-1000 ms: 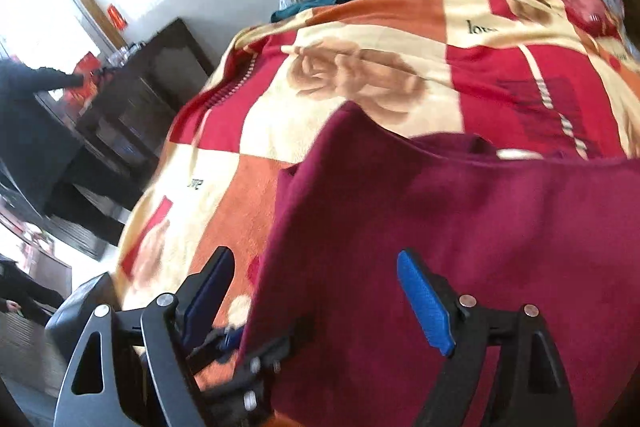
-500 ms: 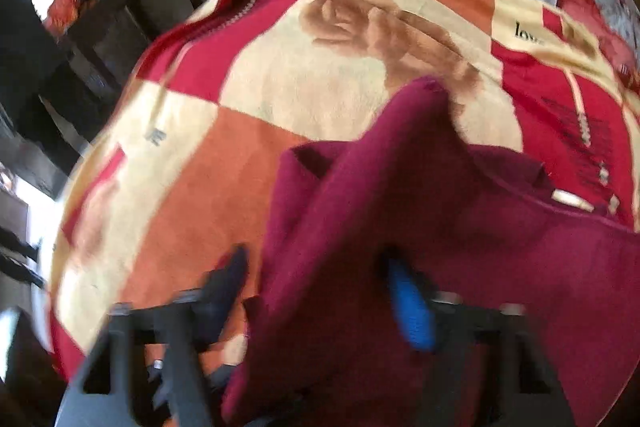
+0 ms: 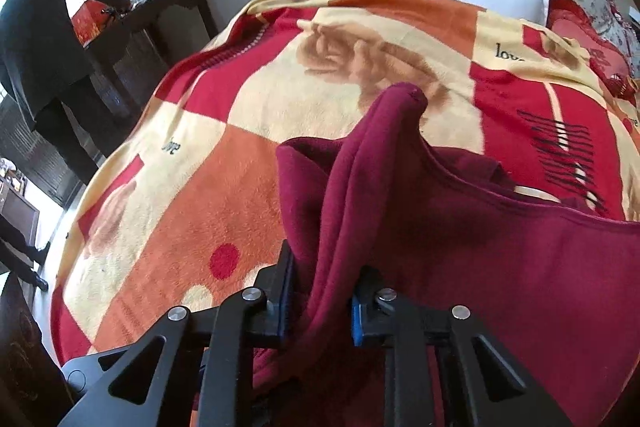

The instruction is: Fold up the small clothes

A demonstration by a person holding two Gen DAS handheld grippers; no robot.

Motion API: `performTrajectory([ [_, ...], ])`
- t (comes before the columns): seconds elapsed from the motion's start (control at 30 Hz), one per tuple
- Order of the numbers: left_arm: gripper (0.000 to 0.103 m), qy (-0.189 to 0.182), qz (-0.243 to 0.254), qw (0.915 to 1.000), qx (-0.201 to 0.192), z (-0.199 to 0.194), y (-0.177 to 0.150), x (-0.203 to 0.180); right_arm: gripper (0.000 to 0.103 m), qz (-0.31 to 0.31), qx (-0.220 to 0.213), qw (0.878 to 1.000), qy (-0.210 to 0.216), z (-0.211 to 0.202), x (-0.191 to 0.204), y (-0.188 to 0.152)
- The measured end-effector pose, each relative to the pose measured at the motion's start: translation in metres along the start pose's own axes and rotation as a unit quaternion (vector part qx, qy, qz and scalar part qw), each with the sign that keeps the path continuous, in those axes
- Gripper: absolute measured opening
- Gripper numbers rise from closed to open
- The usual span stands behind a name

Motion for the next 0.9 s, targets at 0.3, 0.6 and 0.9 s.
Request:
performTrajectory([
  [0.3, 0.025, -0.004, 0.054, 0.9985, -0.002, -0.009, 0.002, -0.044, 0.019, 0.016, -0.039, 0.999, -0.009, -0.049, -0.029, -0.014],
  [0.6, 0.029, -0.089, 0.094, 0.9914, 0.012, -0.043, 0.004, -0.105, 0.014, 0.033, -0.066, 0.996, -0.057, -0.115, -0.095, -0.041],
  [0.9, 0.05, -0.113, 0.115, 0.9864, 0.033, -0.057, -0.006, -0.113, 0.013, 0.064, -0.053, 0.991, -0.103, -0.129, -0.16, -0.084],
])
Point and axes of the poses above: each gripper's, at about its wrist camera, not at the fingertips, and z roughly the way its jaws point, x to its left, y to its top, the point moved 3 cm from there along z, roughly the way its jaws point, and after that the axes turned 10 degrees about -z, right-handed, at the moved point
